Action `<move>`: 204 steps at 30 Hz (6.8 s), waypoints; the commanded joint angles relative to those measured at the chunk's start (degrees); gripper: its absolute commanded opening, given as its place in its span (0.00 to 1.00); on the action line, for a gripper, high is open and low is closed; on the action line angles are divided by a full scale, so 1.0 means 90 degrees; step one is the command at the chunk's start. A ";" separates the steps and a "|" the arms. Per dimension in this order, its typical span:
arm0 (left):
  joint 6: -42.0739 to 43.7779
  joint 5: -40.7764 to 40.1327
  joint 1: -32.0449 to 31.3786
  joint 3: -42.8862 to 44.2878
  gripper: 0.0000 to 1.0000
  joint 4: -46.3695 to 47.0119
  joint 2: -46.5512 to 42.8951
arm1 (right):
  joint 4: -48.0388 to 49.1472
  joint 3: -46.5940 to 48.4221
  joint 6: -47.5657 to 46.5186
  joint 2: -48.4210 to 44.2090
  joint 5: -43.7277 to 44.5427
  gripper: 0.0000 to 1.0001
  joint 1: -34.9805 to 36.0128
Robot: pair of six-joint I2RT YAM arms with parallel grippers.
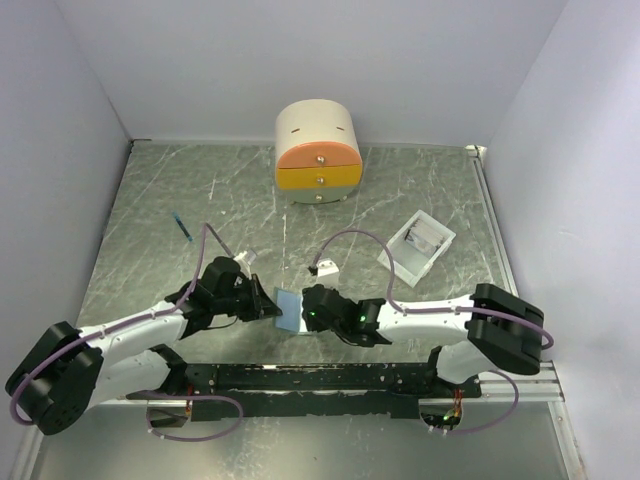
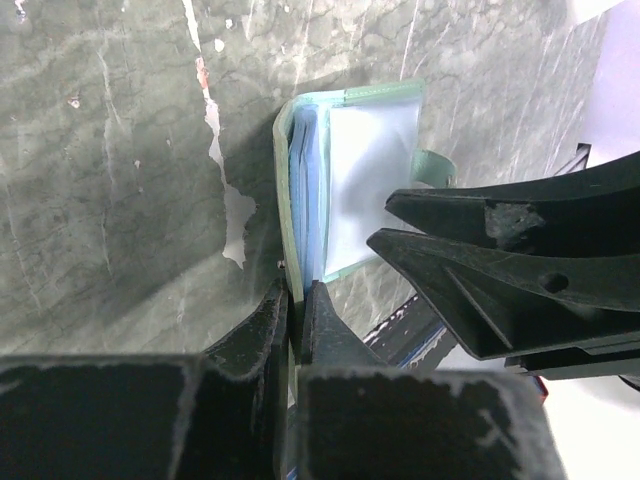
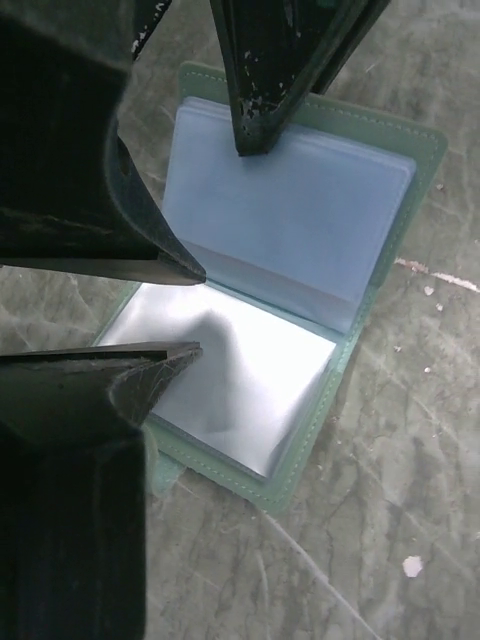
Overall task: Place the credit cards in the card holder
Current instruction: Open the card holder at the center of the board, then pick up the credit card from the storage box.
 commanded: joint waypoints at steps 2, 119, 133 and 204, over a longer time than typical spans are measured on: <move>0.0225 0.0008 0.0037 0.0302 0.07 -0.0290 -0.0131 | 0.0380 0.0104 -0.0998 -0.0600 0.0221 0.34 -0.0018; -0.0026 0.0291 0.0038 -0.0355 0.07 -0.0941 -0.2249 | -0.0502 0.1159 -0.9597 0.1043 0.0438 0.41 -0.6137; -0.0071 0.0293 0.0037 -0.0439 0.07 -0.0841 -0.2254 | -0.0004 0.1116 -0.9647 0.0755 0.0876 0.33 -0.6109; -0.0328 0.0127 0.0037 -0.0544 0.07 -0.0548 -0.2185 | -0.3950 0.3447 -0.5669 0.0420 0.1323 0.00 -0.4634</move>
